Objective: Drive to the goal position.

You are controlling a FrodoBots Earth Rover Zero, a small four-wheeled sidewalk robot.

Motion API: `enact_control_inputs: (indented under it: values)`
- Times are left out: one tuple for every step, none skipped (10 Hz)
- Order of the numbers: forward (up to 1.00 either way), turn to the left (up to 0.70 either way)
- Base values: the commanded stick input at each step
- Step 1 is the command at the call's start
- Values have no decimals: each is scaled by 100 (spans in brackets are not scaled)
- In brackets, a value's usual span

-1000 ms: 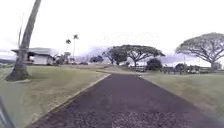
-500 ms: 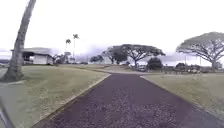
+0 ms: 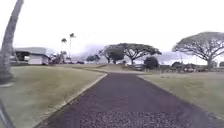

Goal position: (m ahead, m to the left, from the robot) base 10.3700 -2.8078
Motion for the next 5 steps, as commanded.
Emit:
enact_control_inputs:
  values:
    - [70, -15]
    - [70, -23]
    - [70, -29]
    - [70, -29]
    - [70, 0]
